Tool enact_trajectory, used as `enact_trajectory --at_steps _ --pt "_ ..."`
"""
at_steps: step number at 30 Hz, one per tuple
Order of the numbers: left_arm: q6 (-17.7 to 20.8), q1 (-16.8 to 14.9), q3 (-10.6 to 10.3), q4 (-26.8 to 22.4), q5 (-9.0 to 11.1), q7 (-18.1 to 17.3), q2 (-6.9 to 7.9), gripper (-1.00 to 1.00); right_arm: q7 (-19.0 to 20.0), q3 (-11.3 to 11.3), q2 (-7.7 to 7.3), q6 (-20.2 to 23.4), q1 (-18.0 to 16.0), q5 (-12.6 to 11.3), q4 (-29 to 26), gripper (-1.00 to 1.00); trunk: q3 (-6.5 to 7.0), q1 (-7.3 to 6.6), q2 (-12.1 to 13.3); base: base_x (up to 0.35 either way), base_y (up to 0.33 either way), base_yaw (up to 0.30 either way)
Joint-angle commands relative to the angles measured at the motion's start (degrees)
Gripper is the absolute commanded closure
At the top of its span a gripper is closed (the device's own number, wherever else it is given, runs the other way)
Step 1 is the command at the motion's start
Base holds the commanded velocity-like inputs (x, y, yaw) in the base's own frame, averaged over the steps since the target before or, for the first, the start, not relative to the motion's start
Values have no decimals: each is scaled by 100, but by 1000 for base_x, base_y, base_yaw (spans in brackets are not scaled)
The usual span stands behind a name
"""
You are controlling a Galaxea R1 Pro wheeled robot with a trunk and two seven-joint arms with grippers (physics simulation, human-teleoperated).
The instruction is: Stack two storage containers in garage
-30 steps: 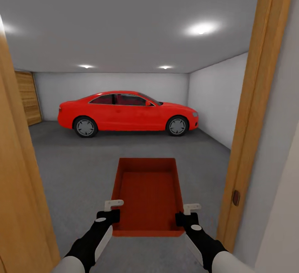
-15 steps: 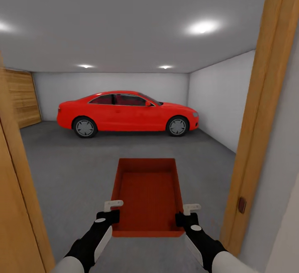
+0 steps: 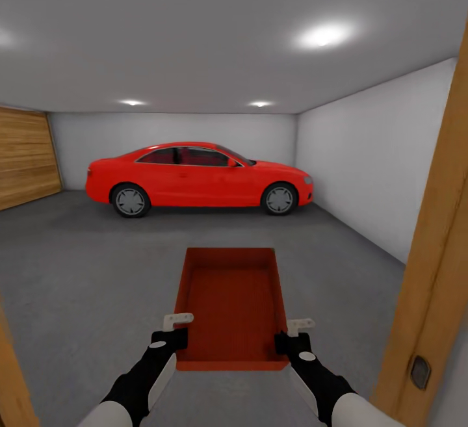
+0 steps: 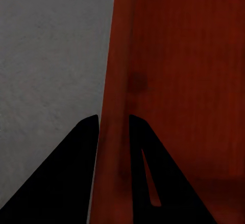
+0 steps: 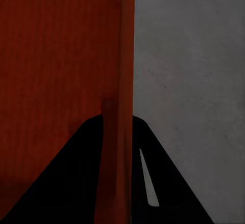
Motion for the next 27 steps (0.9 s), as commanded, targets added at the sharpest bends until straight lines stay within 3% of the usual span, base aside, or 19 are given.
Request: enact_trajectory --at_steps 1,12,27 --pt "45 -2 126 -15 -45 161 205 100 -22 -52 -4 -17 -10 -41 -15 100 -9 4 -7 322 0 134" --pt "45 -2 126 -15 -45 162 207 100 -22 -53 -9 -16 -10 -50 -15 100 -9 4 -7 296 0 157" --pt "45 -2 126 -24 -45 162 202 100 -22 -53 -3 -25 -10 -50 3 100 -9 4 -7 25 0 4"
